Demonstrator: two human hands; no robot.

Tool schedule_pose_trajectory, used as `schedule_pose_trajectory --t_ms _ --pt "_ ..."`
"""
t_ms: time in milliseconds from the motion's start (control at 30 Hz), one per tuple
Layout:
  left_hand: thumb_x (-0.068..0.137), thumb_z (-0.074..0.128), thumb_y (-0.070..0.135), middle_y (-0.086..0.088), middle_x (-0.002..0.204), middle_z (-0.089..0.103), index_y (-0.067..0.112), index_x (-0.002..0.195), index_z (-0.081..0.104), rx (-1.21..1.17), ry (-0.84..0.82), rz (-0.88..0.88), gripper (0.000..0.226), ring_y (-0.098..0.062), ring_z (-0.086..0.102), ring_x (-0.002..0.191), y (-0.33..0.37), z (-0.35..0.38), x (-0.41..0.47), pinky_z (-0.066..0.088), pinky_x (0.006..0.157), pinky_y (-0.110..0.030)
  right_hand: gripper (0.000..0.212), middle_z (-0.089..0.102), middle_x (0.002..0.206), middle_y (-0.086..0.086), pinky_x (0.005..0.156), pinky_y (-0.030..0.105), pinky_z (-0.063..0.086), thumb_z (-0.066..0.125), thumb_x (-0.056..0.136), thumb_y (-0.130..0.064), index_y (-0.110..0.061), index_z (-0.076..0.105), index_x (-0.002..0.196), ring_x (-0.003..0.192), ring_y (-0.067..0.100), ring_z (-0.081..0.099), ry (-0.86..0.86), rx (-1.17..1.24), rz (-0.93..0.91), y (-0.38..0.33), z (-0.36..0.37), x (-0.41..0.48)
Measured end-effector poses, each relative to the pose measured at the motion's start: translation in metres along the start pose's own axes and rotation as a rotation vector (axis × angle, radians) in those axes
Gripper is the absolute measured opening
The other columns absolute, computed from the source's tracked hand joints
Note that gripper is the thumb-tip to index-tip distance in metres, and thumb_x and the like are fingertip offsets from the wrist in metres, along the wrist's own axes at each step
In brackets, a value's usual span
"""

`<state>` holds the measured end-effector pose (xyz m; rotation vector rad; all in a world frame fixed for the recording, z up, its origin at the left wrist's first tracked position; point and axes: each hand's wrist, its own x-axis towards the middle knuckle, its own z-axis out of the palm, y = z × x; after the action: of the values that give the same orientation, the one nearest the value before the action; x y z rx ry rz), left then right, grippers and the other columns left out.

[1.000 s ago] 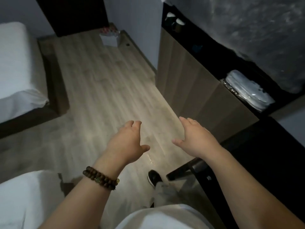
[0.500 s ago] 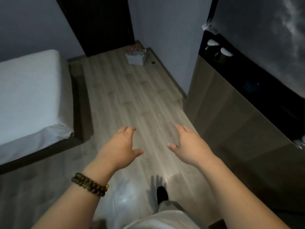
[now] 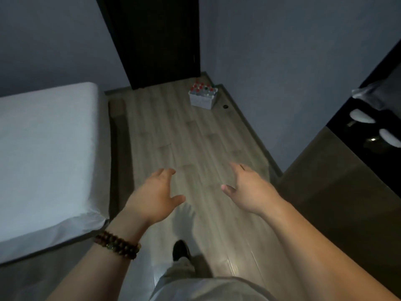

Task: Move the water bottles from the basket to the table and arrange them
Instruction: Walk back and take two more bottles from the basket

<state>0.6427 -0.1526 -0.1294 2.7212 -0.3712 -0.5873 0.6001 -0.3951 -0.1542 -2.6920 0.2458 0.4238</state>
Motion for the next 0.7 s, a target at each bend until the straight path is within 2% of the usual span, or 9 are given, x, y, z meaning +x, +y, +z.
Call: schedule_pose_trajectory --t_ms 167,300,433,567,700 --pt "0.093 0.069 0.049 0.003 0.160 0.037 0.026 0.158 0.030 0.024 -0.060 0.048 0.079 -0.018 0.048 0.138 -0.035 -0.083 0.124 0.042 0.113 -0.035 0.076 0.046 0.154 0.011 0.108 0.038 0.045 0.059 0.098 -0.050 -0.020 0.026 0.160 0.138 0.030 0.049 -0.008 0.075 0.057 -0.052 -0.036 0.114" --pt "0.093 0.068 0.051 0.004 0.159 0.038 0.026 0.157 0.032 0.042 -0.077 0.078 0.078 -0.018 0.051 0.135 -0.041 -0.132 0.217 0.042 0.110 -0.032 0.079 0.041 0.159 0.009 0.113 0.041 0.043 0.058 0.099 -0.049 -0.021 0.021 0.163 0.141 0.028 0.046 0.033 0.138 0.073 -0.076 -0.060 0.195" --pt "0.092 0.070 0.049 0.003 0.158 0.040 0.025 0.156 0.034 0.030 -0.055 0.093 0.077 -0.018 0.050 0.135 -0.045 -0.161 0.317 0.041 0.109 -0.032 0.077 0.043 0.158 0.008 0.113 0.041 0.043 0.059 0.099 -0.049 -0.024 0.024 0.162 0.140 0.026 0.046 0.067 0.181 0.076 -0.079 -0.077 0.295" --pt "0.092 0.071 0.048 0.001 0.156 0.041 0.024 0.155 0.037 0.049 -0.008 0.105 0.075 -0.020 0.055 0.130 -0.044 -0.188 0.420 0.045 0.105 -0.033 0.077 0.042 0.159 0.010 0.113 0.040 0.043 0.061 0.099 -0.047 -0.019 0.026 0.161 0.141 0.029 0.047 0.114 0.175 0.065 -0.073 -0.101 0.406" --pt "0.093 0.069 0.050 0.000 0.158 0.039 0.025 0.155 0.035 0.072 -0.021 0.075 0.076 -0.019 0.058 0.124 -0.037 -0.230 0.510 0.047 0.104 -0.033 0.074 0.044 0.157 0.012 0.111 0.036 0.043 0.062 0.099 -0.043 -0.017 0.029 0.160 0.139 0.030 0.049 0.088 0.179 0.041 -0.079 -0.146 0.512"
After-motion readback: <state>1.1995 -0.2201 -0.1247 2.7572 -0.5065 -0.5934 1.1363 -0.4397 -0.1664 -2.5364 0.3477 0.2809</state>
